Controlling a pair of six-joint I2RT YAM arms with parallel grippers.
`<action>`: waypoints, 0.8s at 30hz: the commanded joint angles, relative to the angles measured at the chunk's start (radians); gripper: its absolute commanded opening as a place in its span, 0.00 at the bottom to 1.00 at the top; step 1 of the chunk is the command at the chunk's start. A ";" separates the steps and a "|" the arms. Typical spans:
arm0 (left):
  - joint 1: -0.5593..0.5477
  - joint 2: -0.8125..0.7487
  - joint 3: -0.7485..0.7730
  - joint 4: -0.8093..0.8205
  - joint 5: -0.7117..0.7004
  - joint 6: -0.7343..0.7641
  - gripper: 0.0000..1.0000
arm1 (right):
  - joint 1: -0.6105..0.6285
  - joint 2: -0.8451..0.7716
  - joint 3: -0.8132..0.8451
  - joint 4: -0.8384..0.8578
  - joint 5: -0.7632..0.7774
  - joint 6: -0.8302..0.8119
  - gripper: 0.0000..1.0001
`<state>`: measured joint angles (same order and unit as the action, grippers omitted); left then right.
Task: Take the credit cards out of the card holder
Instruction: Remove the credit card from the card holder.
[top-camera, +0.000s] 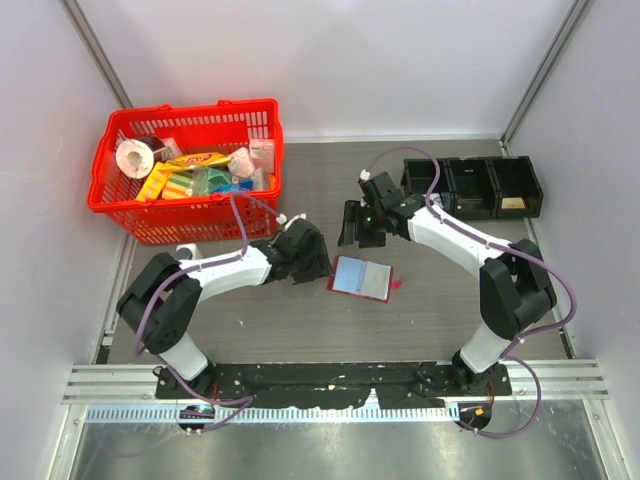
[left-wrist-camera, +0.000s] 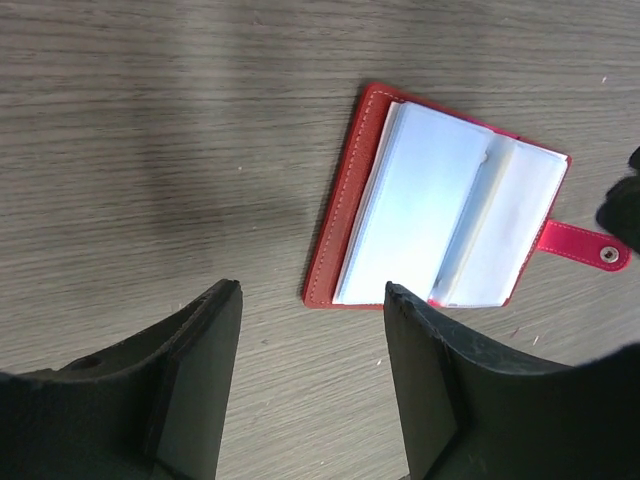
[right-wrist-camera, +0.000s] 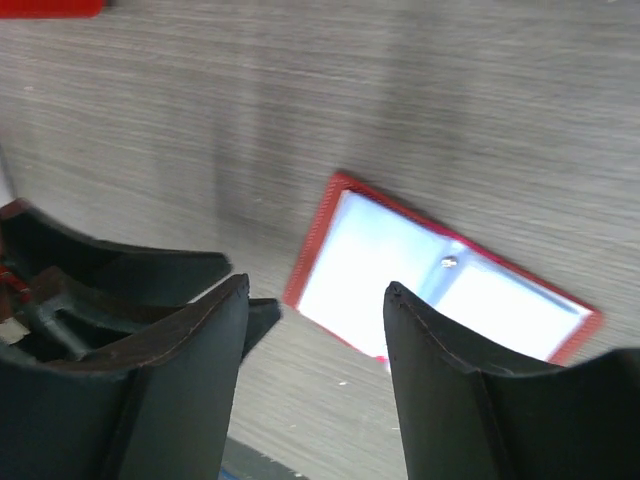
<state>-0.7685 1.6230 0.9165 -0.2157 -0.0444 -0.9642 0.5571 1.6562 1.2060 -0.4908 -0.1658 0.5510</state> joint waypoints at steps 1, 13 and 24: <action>0.005 0.009 0.067 0.013 0.012 0.048 0.62 | -0.049 0.000 0.038 -0.175 0.149 -0.131 0.61; 0.001 0.139 0.199 -0.149 0.078 0.162 0.55 | -0.118 0.063 0.001 -0.210 0.114 -0.272 0.64; -0.003 0.192 0.251 -0.225 0.064 0.211 0.52 | -0.121 0.113 -0.026 -0.178 0.072 -0.318 0.60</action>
<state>-0.7700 1.8038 1.1255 -0.4118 0.0238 -0.8021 0.4400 1.7649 1.1965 -0.6868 -0.0753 0.2638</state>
